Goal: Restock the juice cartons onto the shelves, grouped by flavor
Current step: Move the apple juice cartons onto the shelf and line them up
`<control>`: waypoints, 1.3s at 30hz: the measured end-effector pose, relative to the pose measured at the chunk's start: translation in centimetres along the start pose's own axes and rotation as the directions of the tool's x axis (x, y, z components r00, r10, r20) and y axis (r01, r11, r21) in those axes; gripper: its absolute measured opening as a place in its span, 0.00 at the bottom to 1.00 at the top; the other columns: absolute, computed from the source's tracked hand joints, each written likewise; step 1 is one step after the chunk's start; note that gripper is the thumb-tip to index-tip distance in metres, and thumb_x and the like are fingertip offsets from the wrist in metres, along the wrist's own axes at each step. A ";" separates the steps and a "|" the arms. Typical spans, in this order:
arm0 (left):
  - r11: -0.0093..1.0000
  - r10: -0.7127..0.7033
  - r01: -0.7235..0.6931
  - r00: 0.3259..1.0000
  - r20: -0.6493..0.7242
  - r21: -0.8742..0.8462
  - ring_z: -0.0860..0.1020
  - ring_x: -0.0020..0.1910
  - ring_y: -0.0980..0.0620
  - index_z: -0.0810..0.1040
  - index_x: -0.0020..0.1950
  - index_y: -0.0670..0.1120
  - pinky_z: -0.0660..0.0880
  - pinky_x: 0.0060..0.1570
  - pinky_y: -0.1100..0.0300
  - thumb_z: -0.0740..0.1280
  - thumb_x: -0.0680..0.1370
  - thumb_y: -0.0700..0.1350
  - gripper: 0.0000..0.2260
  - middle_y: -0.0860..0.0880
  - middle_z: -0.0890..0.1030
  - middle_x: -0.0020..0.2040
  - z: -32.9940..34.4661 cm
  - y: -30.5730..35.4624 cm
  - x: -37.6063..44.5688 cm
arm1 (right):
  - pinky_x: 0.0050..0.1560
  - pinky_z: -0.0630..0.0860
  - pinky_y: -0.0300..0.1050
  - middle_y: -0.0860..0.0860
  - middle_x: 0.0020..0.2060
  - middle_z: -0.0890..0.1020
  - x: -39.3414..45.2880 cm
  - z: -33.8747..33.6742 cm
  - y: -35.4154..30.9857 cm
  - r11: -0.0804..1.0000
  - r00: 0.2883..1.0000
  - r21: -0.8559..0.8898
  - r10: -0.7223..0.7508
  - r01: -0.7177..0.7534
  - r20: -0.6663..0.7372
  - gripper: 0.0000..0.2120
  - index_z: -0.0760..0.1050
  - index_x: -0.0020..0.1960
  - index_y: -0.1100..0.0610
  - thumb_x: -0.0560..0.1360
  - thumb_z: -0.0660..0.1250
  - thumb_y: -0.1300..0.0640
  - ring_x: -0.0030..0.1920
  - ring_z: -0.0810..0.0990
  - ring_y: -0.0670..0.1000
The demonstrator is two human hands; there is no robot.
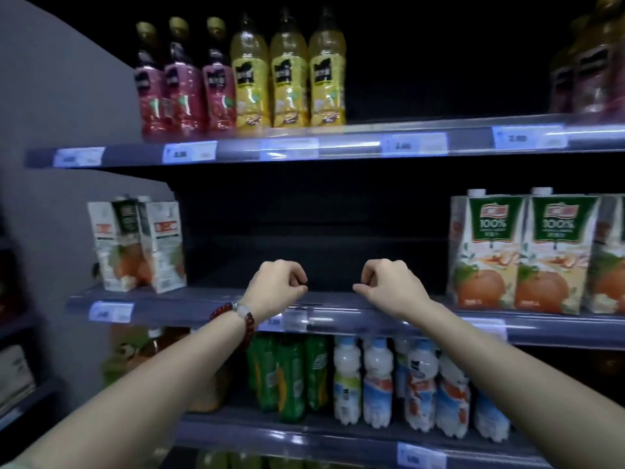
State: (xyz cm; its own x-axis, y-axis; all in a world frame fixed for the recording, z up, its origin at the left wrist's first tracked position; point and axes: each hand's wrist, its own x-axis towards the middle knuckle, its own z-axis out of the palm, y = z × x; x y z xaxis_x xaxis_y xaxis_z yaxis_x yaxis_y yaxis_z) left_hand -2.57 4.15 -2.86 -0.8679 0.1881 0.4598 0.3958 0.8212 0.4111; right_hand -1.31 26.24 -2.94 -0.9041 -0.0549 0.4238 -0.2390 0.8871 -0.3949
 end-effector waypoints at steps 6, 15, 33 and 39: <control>0.993 -0.081 0.084 0.996 -0.029 0.088 0.80 0.42 0.53 0.82 0.45 0.50 0.79 0.47 0.55 0.70 0.73 0.44 0.03 0.56 0.80 0.35 -3.2 -4.7 -1.4 | 0.41 0.76 0.46 0.51 0.40 0.82 2.2 3.0 -4.1 0.998 0.995 -0.001 -0.066 0.067 0.081 0.09 0.77 0.44 0.53 0.73 0.68 0.48 0.43 0.80 0.55; 0.953 -0.213 0.239 0.965 -0.151 0.184 0.77 0.40 0.55 0.83 0.45 0.48 0.70 0.42 0.65 0.70 0.73 0.44 0.04 0.51 0.83 0.40 -7.9 -11.0 -4.0 | 0.46 0.80 0.50 0.52 0.39 0.82 4.6 8.4 -10.6 0.967 0.951 0.165 -0.229 0.196 0.210 0.07 0.77 0.43 0.54 0.73 0.69 0.49 0.43 0.81 0.53; 0.934 -0.277 0.315 0.936 -0.219 0.166 0.79 0.41 0.54 0.83 0.40 0.50 0.72 0.42 0.62 0.71 0.73 0.50 0.05 0.50 0.84 0.41 -17.2 -29.5 -4.3 | 0.40 0.77 0.44 0.46 0.35 0.79 10.5 18.0 -26.6 0.955 0.963 0.244 -0.214 0.171 0.162 0.07 0.77 0.40 0.53 0.73 0.71 0.51 0.39 0.79 0.48; 0.922 -0.319 0.361 0.913 -0.254 0.141 0.80 0.46 0.50 0.82 0.45 0.45 0.77 0.46 0.57 0.71 0.73 0.56 0.14 0.50 0.84 0.44 -17.6 -33.2 -2.3 | 0.38 0.75 0.43 0.48 0.45 0.76 11.8 21.1 -29.8 0.948 0.993 0.319 -0.038 0.000 0.113 0.21 0.69 0.54 0.56 0.71 0.71 0.44 0.46 0.78 0.51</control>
State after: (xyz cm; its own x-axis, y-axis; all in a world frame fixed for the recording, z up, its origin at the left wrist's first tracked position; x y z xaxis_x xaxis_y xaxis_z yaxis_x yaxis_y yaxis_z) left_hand -8.46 -33.08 -3.69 -0.8425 -0.2265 0.4887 0.0097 0.9007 0.4342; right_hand -12.33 -10.47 -3.37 -0.9285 -0.1398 0.3440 -0.3395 0.6945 -0.6344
